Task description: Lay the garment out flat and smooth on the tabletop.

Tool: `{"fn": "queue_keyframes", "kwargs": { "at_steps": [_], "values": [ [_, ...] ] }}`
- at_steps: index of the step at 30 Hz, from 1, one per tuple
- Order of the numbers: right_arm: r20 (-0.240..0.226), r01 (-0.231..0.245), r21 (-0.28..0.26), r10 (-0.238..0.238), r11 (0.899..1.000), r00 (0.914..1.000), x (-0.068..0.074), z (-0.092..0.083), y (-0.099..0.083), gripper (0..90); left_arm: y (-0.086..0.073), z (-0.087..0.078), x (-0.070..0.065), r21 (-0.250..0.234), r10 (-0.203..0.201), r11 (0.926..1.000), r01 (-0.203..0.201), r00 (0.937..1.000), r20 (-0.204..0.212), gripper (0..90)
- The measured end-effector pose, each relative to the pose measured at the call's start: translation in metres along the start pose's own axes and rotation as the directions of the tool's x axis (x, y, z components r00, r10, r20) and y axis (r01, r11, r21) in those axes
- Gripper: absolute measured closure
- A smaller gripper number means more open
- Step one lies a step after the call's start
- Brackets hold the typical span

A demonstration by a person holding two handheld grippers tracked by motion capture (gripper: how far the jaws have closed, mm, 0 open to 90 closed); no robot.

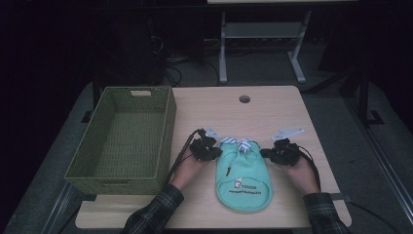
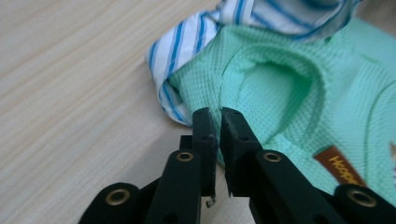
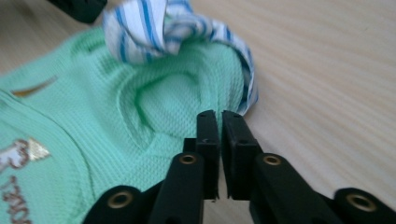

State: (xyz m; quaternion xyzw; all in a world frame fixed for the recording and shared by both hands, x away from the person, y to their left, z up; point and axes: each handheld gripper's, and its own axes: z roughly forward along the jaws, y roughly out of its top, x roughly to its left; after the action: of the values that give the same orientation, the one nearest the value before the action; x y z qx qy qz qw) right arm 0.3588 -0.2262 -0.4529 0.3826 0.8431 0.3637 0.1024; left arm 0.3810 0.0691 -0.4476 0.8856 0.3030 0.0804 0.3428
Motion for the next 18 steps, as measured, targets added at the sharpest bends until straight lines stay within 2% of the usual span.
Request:
{"fn": "queue_keyframes", "kwargs": {
  "at_steps": [3, 4, 9, 13, 18],
  "values": [
    [-0.012, -0.003, -0.022, 0.002, 1.0, 0.9999, -0.002, -0.005, 0.003, 77.3, 0.002, -0.003, 0.002, 0.003, -0.01, 0.9999, 0.01, 0.9995, 0.031, 74.3],
    [-0.014, -0.001, -0.032, 0.001, 0.999, 0.9999, -0.003, -0.006, 0.004, 73.9, 0.003, -0.004, 0.003, 0.008, 0.004, 1.0, -0.004, 0.9996, 0.028, 71.1],
    [-0.018, -0.009, -0.055, 0.008, 0.998, 0.9998, -0.01, -0.009, 0.011, 64.8, 0.01, -0.01, 0.008, -0.01, 0.005, 0.9999, -0.004, 0.9989, 0.046, 59.6],
    [-0.02, -0.009, -0.057, 0.008, 0.998, 0.9998, -0.014, -0.009, 0.018, 62.4, 0.014, -0.01, 0.012, -0.03, 0.008, 0.9995, -0.007, 0.9984, 0.056, 54.1],
    [-0.03, -0.02, -0.051, 0.019, 0.999, 0.9994, -0.018, -0.005, 0.026, 60.9, 0.019, -0.007, 0.016, -0.061, 0.013, 0.9981, -0.01, 0.9989, 0.044, 48.2]
  ]
}}
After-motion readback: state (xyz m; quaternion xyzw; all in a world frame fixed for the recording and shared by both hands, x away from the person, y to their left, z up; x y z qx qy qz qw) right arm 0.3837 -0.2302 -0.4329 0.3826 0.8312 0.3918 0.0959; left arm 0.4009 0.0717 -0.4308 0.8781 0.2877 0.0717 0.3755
